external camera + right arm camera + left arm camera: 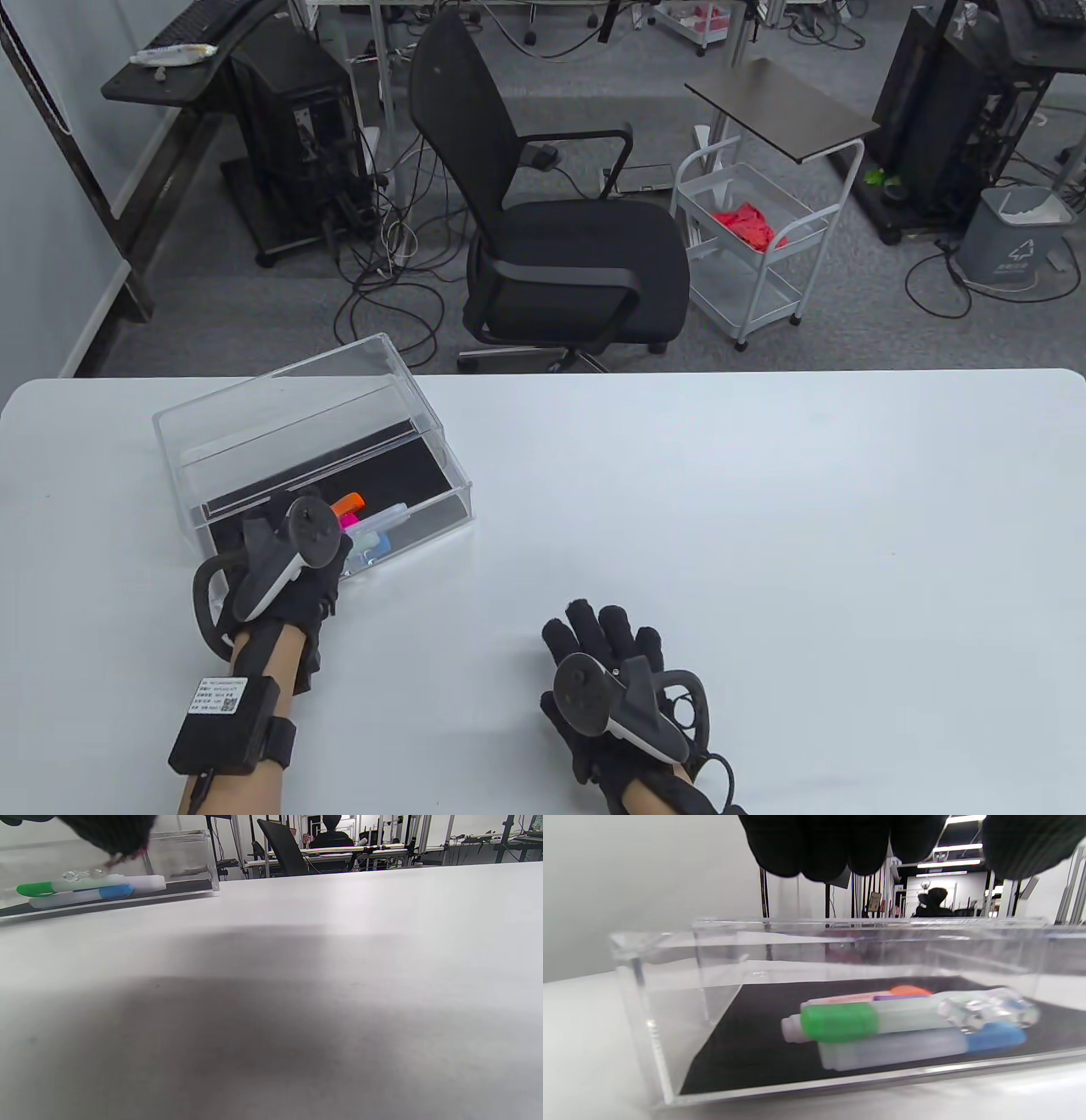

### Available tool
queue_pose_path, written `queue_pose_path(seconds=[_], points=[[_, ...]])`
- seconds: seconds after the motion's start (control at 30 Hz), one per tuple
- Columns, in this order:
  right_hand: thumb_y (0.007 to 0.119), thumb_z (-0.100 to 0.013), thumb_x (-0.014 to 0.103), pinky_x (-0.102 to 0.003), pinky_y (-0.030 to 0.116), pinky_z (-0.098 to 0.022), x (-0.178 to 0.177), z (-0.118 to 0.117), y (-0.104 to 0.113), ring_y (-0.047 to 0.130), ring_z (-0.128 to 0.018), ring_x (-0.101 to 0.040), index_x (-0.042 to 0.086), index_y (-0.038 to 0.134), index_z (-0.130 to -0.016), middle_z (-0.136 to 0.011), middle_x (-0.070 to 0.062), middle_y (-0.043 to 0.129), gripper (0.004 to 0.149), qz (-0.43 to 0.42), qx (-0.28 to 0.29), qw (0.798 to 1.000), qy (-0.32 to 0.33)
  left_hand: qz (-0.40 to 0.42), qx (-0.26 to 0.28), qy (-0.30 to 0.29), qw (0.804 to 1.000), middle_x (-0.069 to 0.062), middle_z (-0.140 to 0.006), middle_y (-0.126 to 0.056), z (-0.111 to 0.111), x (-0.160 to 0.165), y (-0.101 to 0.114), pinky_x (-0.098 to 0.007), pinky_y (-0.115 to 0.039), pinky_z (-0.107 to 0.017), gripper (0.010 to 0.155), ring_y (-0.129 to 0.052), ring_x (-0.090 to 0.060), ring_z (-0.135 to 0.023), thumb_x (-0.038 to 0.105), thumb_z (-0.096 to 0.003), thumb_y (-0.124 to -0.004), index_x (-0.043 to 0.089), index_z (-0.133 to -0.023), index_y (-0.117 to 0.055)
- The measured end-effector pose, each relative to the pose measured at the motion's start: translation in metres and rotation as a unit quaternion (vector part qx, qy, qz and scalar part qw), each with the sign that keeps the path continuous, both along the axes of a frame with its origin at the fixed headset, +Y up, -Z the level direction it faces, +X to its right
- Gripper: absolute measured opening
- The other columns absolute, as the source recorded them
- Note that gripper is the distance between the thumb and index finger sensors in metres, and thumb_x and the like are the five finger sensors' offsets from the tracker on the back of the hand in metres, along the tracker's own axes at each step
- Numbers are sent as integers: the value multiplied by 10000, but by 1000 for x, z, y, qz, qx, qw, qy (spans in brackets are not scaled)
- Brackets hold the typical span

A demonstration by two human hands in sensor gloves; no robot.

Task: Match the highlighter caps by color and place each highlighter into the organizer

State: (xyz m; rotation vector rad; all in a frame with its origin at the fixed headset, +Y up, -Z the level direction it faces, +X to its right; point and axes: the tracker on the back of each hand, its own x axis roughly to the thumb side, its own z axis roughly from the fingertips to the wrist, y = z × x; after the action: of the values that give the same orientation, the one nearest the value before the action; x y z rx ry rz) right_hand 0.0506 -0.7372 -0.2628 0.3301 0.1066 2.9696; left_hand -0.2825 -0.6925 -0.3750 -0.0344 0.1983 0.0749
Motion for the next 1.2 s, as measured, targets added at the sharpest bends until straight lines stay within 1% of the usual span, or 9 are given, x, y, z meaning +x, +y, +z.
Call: queue_pose_path(seconds=[0.07, 0.13, 0.27, 0.37, 0.6, 0.77, 0.93, 1.0, 1.2], points=[[751, -415, 496, -686, 302, -710, 0, 0, 0, 265, -1060, -355, 339, 346, -1027, -1138, 5, 221, 750, -1, 0, 1000, 0, 41, 19, -3, 999, 51, -1058, -578, 8, 2, -1, -424, -687, -725, 730, -718, -254, -933, 639, -454, -644, 325, -1079, -436], [752, -415, 496, -686, 309, -710, 0, 1, 0, 276, -1058, -362, 329, 350, -1029, -1139, -8, 234, 752, 0, 3, 1000, -3, 109, 22, 8, 994, 40, -1020, -642, 16, 1, -4, -420, -731, -686, 731, -786, -259, -879, 643, -450, -660, 300, -1071, -483], [752, -415, 496, -686, 307, -709, 1, 2, 0, 262, -1059, -364, 325, 353, -1030, -1140, -9, 239, 753, -4, 5, 1000, -6, 189, 25, 35, 981, 38, -882, -837, 22, -2, -12, -387, -870, -543, 690, -981, -232, -690, 636, -445, -685, 253, -1017, -638], [752, -416, 496, -687, 305, -709, 1, 2, 0, 248, -1061, -367, 325, 352, -1030, -1140, -8, 238, 753, -6, 5, 1000, -7, 251, 11, 70, 965, 16, -805, -925, 23, -7, -23, -380, -922, -470, 684, -1051, -234, -598, 631, -446, -697, 196, -974, -726], [739, -416, 504, -694, 278, -706, 2, 3, 1, 191, -1064, -367, 333, 329, -1031, -1143, -14, 209, 759, -7, 7, 1000, -7, 389, -44, 168, 905, -11, -717, -1003, 22, -19, -60, -356, -970, -382, 691, -1114, -235, -493, 628, -456, -702, 132, -930, -788], [655, -408, 544, -709, 243, -698, 3, 2, -1, 164, -1064, -369, 343, 303, -1033, -1143, -20, 184, 745, -29, -3, 1000, -11, 455, -61, 213, 862, -8, -686, -1021, 20, -20, -83, -334, -983, -363, 699, -1126, -222, -468, 621, -465, -703, 106, -930, -784], [650, -407, 548, -709, 232, -698, 5, 2, -1, 154, -1063, -368, 343, 292, -1032, -1142, -21, 175, 749, -30, -2, 999, -15, 533, -52, 236, 811, -2, -681, -1021, 16, -19, -99, -324, -981, -372, 680, -1129, -236, -451, 605, -479, -695, 100, -926, -784], [655, -408, 547, -708, 231, -698, 4, 2, -1, 153, -1062, -367, 341, 291, -1033, -1141, -23, 174, 752, -27, -3, 1000, -14, 577, -63, 239, 778, 2, -702, -1006, 14, -17, -105, -325, -979, -382, 682, -1125, -234, -466, 601, -490, -684, 92, -936, -763], [658, -409, 548, -707, 236, -698, 2, 0, -5, 156, -1061, -370, 337, 293, -1033, -1141, -23, 176, 754, -24, -17, 1000, -10, 622, -55, 253, 739, 43, -688, -999, 13, -17, -114, -304, -986, -368, 616, -1130, -192, -451, 567, -522, -667, 101, -910, -774]])
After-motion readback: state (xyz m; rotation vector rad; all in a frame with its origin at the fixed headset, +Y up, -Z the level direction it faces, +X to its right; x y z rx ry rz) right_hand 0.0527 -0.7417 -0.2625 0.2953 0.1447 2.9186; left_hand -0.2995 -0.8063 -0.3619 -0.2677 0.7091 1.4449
